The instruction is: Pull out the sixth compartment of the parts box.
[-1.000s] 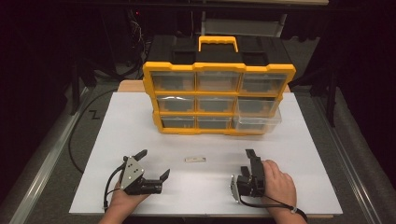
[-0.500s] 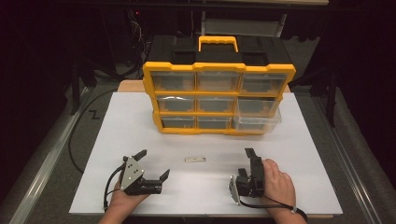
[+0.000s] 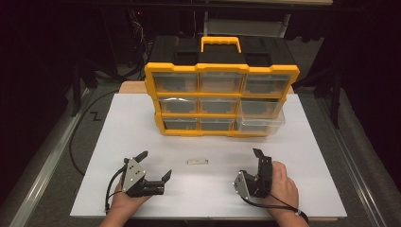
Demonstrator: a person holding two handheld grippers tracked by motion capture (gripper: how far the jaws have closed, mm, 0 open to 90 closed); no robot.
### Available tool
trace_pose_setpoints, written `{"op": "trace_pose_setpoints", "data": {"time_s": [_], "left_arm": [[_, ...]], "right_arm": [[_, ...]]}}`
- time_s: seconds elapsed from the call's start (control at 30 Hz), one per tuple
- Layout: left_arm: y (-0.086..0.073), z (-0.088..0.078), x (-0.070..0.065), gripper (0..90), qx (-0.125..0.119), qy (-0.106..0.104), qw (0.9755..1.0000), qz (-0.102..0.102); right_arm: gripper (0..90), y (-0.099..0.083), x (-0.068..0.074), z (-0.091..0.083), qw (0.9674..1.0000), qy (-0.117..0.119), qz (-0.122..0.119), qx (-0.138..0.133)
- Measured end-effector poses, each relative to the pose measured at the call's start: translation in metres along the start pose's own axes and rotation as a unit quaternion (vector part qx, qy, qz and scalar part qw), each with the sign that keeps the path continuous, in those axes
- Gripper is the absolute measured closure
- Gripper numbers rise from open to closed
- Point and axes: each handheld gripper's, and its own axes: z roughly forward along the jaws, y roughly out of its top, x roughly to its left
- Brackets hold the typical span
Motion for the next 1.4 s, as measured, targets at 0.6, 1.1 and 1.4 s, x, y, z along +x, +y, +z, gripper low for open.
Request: {"op": "trace_pose_setpoints", "data": {"time_s": [0.6, 1.1, 1.4], "left_arm": [[0.000, 0.000, 0.003, 0.3, 0.001, -0.008, 0.9999, -0.013], [0.001, -0.002, 0.006, 0.9, 0.004, 0.000, 0.9999, -0.017], [0.004, -0.003, 0.007, 0.9, 0.010, 0.003, 0.9998, -0.018]], "right_arm": [[0.8, -0.017, -0.015, 0.006, 0.9765, 0.056, 0.208, -0.006], [0.8, -0.024, -0.022, 0.008, 0.9287, 0.117, 0.350, -0.038], [0.8, -0.030, -0.022, 0.012, 0.8970, 0.147, 0.415, -0.043]]}}
